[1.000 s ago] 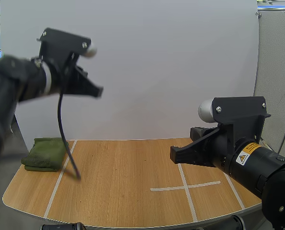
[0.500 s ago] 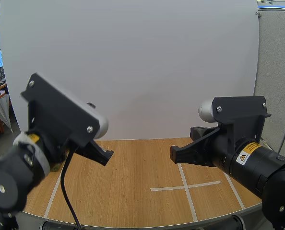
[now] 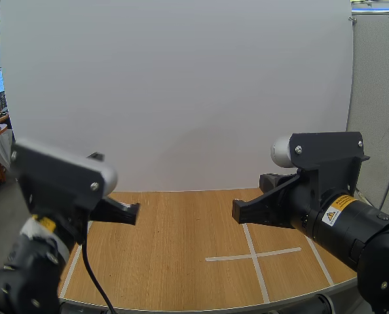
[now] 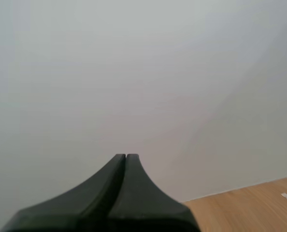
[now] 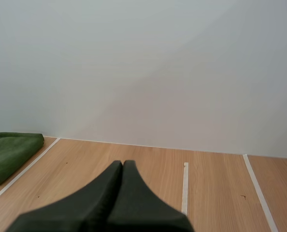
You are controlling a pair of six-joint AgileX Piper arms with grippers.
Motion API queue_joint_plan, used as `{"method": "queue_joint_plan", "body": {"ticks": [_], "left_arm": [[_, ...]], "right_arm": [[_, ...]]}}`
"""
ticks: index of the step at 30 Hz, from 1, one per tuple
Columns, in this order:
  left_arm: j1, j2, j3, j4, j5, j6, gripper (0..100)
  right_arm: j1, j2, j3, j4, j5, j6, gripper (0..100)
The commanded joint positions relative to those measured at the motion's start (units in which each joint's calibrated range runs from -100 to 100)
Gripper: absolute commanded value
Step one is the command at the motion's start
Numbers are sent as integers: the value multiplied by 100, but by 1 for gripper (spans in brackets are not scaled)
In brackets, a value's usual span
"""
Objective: Fold the towel
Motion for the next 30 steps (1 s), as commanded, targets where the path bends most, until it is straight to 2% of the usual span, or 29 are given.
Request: {"method": "queue_joint_plan", "body": {"ticks": [1,12,14,23,30], "left_arm": [[-16,-49,498,1342,-156,-1384,0],[-16,-49,1766,1380,-381,-1386,0],[-16,-49,1766,1380,-526,-1386,0],[-16,-49,1766,1220,941,-1464,0],[-16,-49,1766,1473,982,-1434,0]], "right_arm": [[13,-44,7,-2,-91,18,0],[13,-44,7,-2,-110,18,0],[13,-44,7,-2,-110,18,0],[13,-44,7,-2,-110,18,0],[13,-44,7,-2,-110,18,0]]}}
